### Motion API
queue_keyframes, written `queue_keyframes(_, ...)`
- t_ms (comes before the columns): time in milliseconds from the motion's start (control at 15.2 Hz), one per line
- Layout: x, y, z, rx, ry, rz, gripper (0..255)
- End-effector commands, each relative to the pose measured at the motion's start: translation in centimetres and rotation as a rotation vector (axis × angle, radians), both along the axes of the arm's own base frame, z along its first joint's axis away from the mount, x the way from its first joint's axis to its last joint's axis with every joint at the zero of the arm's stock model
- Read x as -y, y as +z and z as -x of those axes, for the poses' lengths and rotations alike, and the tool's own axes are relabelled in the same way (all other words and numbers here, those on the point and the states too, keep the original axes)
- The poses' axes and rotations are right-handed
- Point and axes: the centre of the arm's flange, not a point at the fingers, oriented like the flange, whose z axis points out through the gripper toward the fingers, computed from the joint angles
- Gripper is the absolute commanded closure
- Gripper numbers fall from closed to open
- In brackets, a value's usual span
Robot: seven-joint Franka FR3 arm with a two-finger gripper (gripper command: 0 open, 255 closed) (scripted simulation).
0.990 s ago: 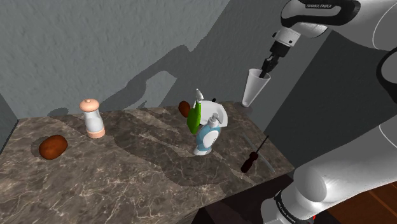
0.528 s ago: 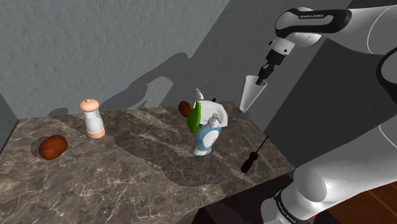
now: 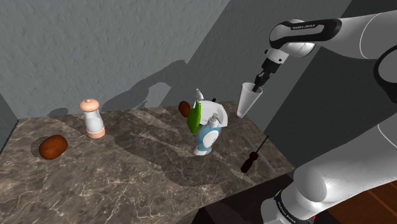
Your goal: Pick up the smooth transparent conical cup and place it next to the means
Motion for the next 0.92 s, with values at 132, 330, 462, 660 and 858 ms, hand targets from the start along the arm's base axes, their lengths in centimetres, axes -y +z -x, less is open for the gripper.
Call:
queue_keyframes(132,0.0,-2.0,0.1,0.001,0.000,0.000,255)
queue_keyframes(330,0.0,-3.6,0.1,0.001,0.000,0.000,255)
queue_keyframes(462,0.0,-4.6,0.1,0.001,0.000,0.000,255)
queue_keyframes(660,0.0,-5.8,0.1,0.001,0.000,0.001,255)
queue_keyframes(858,0.0,-5.8,0.1,0.001,0.000,0.001,255)
